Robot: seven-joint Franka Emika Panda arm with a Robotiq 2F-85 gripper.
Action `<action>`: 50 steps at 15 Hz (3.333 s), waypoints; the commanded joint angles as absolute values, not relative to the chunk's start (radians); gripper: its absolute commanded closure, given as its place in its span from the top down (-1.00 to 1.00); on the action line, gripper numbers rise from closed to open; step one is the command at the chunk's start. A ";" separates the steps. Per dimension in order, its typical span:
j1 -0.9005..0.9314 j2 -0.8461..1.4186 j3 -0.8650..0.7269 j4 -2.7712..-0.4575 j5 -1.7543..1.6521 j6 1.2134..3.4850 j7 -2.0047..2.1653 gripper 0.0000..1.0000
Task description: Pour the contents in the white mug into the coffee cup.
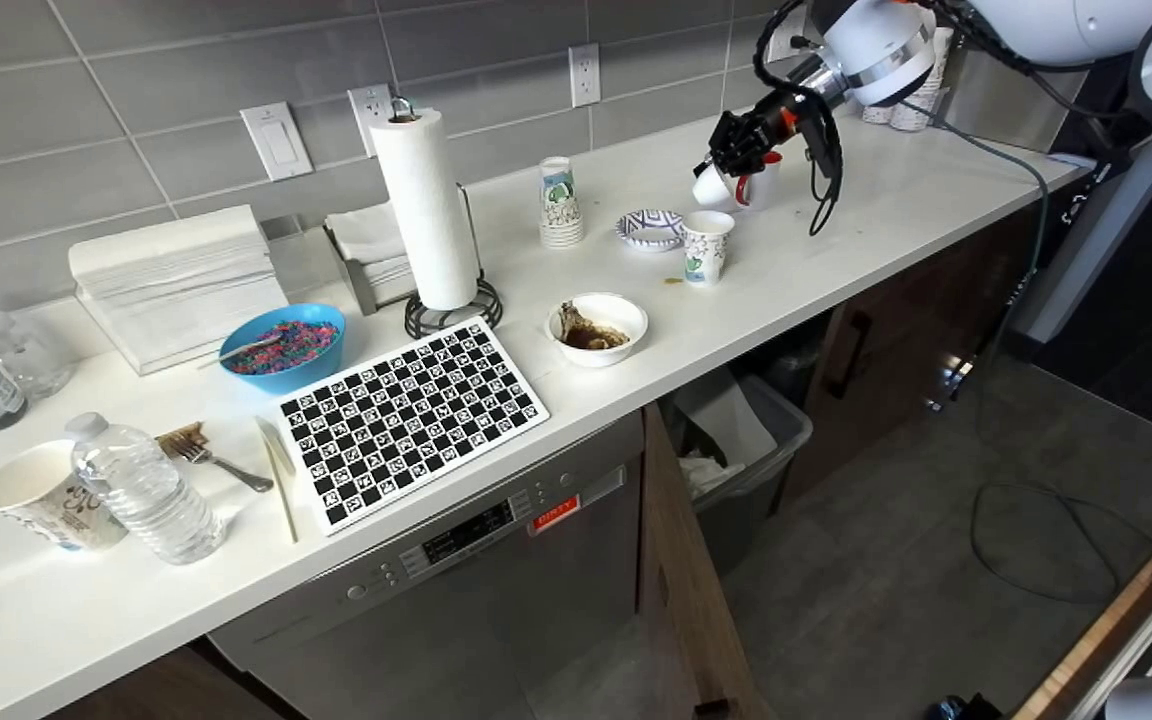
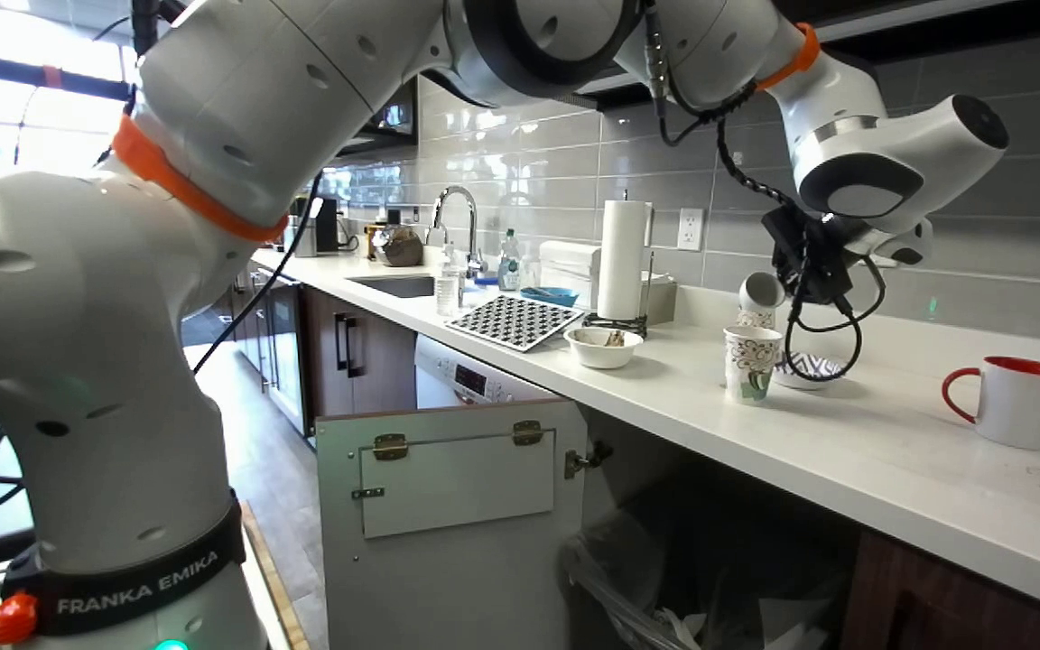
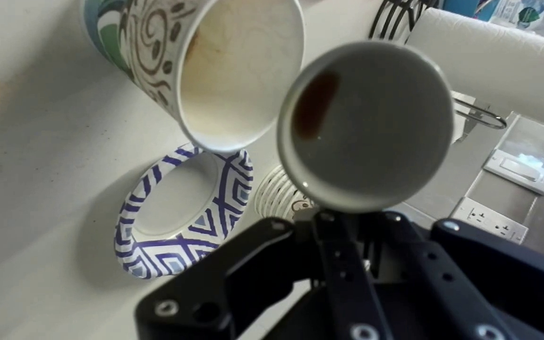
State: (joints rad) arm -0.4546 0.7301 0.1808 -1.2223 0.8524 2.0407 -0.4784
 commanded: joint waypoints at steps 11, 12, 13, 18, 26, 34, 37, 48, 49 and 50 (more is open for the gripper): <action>-0.377 0.742 0.003 -1.131 0.727 1.983 -0.228 -0.94; -0.377 0.744 -0.007 -1.127 0.700 1.976 -0.208 -0.94; -0.376 0.745 -0.016 -1.122 0.671 1.973 -0.188 -0.94; -0.382 0.767 -0.040 -1.100 0.564 1.950 -0.089 -0.94; -0.378 0.839 -0.051 -1.058 0.423 1.938 0.046 -0.94; -0.370 0.909 -0.081 -0.988 0.327 1.858 0.152 -0.94; -0.360 0.924 -0.099 -0.978 0.295 1.837 0.185 -0.94; -0.356 0.995 -0.112 -0.902 0.256 1.803 0.258 -0.94; -0.357 1.002 -0.113 -0.894 0.257 1.803 0.264 -0.94; -0.358 1.007 -0.112 -0.888 0.257 1.802 0.267 -0.94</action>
State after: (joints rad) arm -0.3642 0.9646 -0.0993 -0.9593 0.2759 1.8446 0.2323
